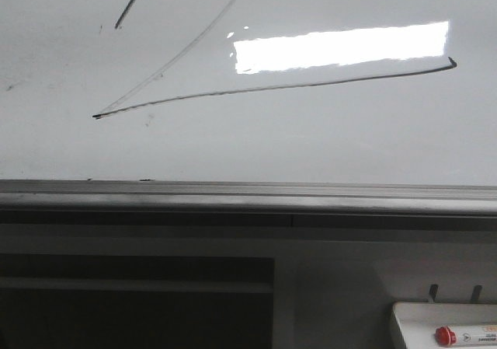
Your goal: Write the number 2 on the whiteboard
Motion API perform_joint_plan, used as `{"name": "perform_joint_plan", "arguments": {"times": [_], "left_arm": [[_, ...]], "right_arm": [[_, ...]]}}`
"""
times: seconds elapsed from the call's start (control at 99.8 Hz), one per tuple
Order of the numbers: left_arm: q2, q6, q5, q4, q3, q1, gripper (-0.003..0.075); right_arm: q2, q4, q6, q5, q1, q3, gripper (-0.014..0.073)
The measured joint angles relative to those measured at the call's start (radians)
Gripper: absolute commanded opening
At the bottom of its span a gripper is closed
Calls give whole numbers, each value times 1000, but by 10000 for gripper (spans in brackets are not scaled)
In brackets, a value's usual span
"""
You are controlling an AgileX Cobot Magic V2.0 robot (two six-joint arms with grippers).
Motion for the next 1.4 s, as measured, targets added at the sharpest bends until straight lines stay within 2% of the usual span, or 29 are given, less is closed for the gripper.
{"name": "perform_joint_plan", "arguments": {"times": [0.23,0.341,0.411,0.541,0.601,0.651,0.831,0.902,0.972,1.022,1.062,1.132,1.202,1.402], "left_arm": [[0,26,4,11,0,0,-21],[0,38,8,13,0,0,-20],[0,38,8,13,0,0,-20],[0,32,8,6,0,0,-20],[0,21,-13,5,0,0,-20],[0,0,-59,5,0,0,-20],[0,-92,-287,5,51,0,-20],[0,-154,-422,3,96,0,-20],[9,-224,-598,-6,157,0,-20],[25,-258,-733,-26,204,0,-20],[44,-275,-843,-47,243,0,-20],[99,-288,-987,-109,292,2,-20],[176,-295,-1058,-159,308,2,-20],[443,-296,-1077,-182,246,-40,-20]], "right_arm": [[0,0,0,6,2,0,-72],[0,2,0,9,2,0,-34],[0,2,0,10,2,0,83],[0,2,0,-6,2,0,453],[0,2,-2,-11,0,0,540],[0,2,-2,-19,-13,0,561],[-67,2,-2,-31,-96,0,550],[-112,2,-2,-23,-142,0,472],[-156,2,0,-1,-186,0,278],[-182,2,5,25,-214,0,51],[-199,2,7,52,-227,0,-83],[-216,2,9,95,-244,0,-58],[-226,2,11,125,-250,3,-59],[-227,0,11,135,-252,59,-59]]}}
